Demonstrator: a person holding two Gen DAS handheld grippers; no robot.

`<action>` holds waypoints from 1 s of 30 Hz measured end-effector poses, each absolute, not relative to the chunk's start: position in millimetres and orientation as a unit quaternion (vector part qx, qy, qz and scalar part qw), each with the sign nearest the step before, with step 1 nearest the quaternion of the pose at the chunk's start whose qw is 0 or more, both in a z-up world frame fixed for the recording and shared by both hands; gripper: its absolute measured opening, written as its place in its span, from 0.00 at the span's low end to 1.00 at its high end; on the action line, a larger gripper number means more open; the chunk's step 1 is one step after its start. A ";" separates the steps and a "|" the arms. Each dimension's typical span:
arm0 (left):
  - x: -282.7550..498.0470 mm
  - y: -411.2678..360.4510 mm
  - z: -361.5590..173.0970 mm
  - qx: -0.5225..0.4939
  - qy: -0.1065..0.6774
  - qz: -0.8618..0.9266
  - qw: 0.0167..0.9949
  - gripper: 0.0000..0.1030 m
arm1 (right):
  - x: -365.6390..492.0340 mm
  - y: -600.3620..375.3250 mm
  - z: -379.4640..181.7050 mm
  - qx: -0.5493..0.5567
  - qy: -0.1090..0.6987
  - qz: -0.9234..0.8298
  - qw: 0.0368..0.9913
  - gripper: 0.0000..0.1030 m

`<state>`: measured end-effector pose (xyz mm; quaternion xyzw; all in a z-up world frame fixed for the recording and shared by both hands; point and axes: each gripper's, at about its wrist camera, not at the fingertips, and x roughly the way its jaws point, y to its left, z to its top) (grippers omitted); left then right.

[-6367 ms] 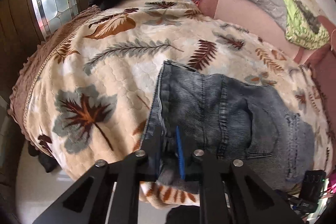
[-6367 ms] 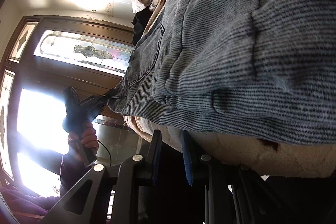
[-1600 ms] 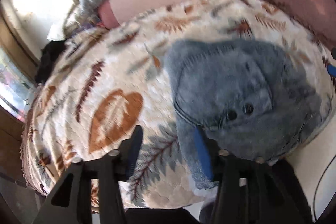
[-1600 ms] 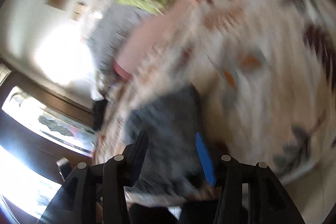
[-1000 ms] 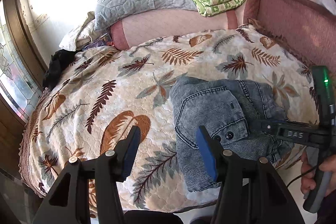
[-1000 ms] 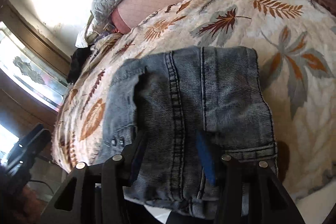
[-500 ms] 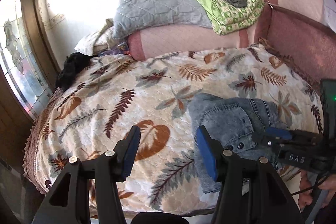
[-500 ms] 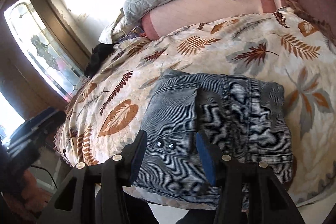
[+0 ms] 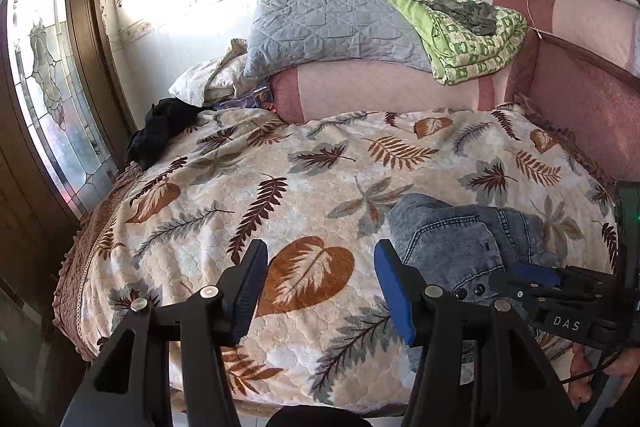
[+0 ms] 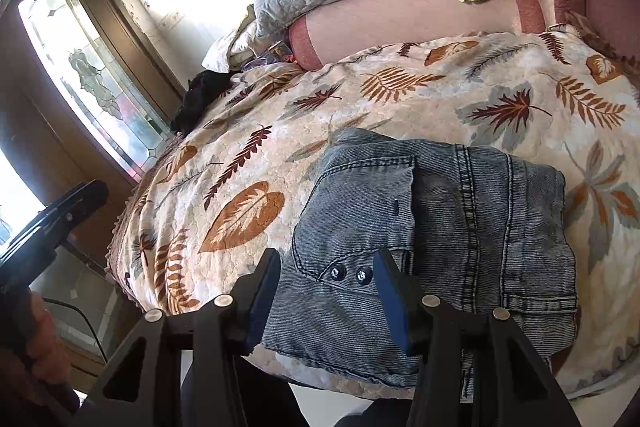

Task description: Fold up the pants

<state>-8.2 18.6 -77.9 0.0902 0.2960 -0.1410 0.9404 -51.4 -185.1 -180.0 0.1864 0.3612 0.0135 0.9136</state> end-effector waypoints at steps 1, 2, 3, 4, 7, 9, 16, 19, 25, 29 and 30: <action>-8.1 18.8 -77.9 0.092 0.296 -0.141 0.940 0.55 | -51.2 -185.3 -180.1 0.187 0.362 0.015 0.913 0.51; -8.0 18.3 -78.3 0.094 0.296 -0.140 0.940 0.55 | -51.4 -185.8 -180.1 0.189 0.362 0.016 0.913 0.51; -7.8 17.5 -78.7 0.095 0.297 -0.139 0.940 0.55 | -51.3 -186.2 -180.3 0.190 0.362 0.016 0.913 0.51; -7.4 17.1 -79.1 0.095 0.298 -0.139 0.940 0.55 | -51.2 -186.3 -180.5 0.189 0.361 0.015 0.913 0.51; -4.9 13.1 -83.7 0.101 0.300 -0.135 0.939 0.57 | -49.6 -188.8 -184.9 0.191 0.362 0.014 0.912 0.51; 2.3 9.5 -96.9 0.105 0.321 -0.132 0.932 0.62 | -45.6 -191.9 -196.7 0.187 0.370 0.011 0.910 0.51; 18.1 -5.8 -163.9 0.137 0.428 -0.145 0.882 0.62 | -52.0 -225.0 -224.9 0.226 0.407 0.027 0.885 0.51; 22.4 -8.1 -174.8 0.130 0.448 -0.156 0.870 0.62 | -76.3 -264.1 -207.5 0.251 0.366 -0.009 0.896 0.58; 49.1 -21.0 -188.8 0.090 0.490 -0.203 0.843 0.63 | -117.9 -353.0 -218.5 0.374 0.328 -0.057 0.865 0.65; 59.5 -40.6 -189.5 0.086 0.492 -0.227 0.836 0.66 | -124.1 -371.6 -234.1 0.419 0.321 -0.050 0.848 0.65; 60.9 -44.8 -187.1 0.086 0.487 -0.229 0.839 0.66 | -122.2 -371.9 -235.8 0.422 0.320 -0.046 0.847 0.65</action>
